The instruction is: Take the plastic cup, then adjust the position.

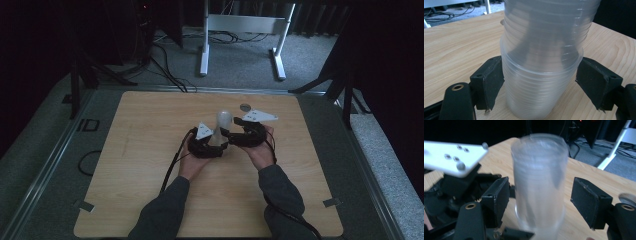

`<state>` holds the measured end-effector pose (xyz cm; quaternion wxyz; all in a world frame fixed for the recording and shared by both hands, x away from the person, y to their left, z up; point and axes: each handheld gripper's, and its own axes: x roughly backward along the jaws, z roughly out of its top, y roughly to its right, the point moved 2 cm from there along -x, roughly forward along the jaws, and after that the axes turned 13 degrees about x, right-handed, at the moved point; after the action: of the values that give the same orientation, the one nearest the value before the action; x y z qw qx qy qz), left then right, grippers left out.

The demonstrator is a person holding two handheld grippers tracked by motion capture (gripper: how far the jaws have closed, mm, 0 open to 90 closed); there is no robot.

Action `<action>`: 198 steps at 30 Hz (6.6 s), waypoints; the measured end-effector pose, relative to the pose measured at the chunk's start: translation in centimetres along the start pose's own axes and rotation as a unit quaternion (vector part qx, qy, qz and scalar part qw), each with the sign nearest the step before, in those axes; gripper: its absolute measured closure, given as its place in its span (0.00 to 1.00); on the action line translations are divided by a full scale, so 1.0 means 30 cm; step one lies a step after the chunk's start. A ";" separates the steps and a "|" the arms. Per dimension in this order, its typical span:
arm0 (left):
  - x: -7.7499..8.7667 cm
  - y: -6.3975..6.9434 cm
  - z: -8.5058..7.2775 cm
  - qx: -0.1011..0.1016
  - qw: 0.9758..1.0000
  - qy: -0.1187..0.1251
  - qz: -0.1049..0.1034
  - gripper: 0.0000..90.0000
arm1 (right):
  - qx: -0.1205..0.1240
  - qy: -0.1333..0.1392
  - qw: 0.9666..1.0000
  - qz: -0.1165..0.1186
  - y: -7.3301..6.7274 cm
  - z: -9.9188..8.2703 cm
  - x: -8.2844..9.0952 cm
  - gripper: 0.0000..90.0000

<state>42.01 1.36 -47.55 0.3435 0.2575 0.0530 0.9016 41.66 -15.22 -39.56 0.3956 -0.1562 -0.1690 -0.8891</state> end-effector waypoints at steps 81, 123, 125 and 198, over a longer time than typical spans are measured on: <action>-0.016 0.012 -0.003 -0.018 0.999 0.025 0.010 0.24 | -0.009 0.009 1.000 0.006 0.017 0.104 -0.066 0.43; 0.026 0.010 0.021 -0.016 0.999 0.040 0.009 0.20 | -0.004 0.043 0.999 -0.012 0.027 0.247 -0.001 0.45; 0.032 0.010 0.024 -0.019 0.999 0.039 0.010 0.20 | -0.004 0.044 0.999 -0.013 0.027 0.251 0.002 0.45; 0.185 0.049 0.003 -0.017 0.997 0.076 -0.026 0.27 | -0.070 0.019 0.995 -0.070 0.186 0.021 0.257 0.45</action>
<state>37.67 3.83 -44.72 0.3666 0.1809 0.0702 0.9099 41.03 -23.48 -34.82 0.3239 -0.1541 -0.1087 -0.9271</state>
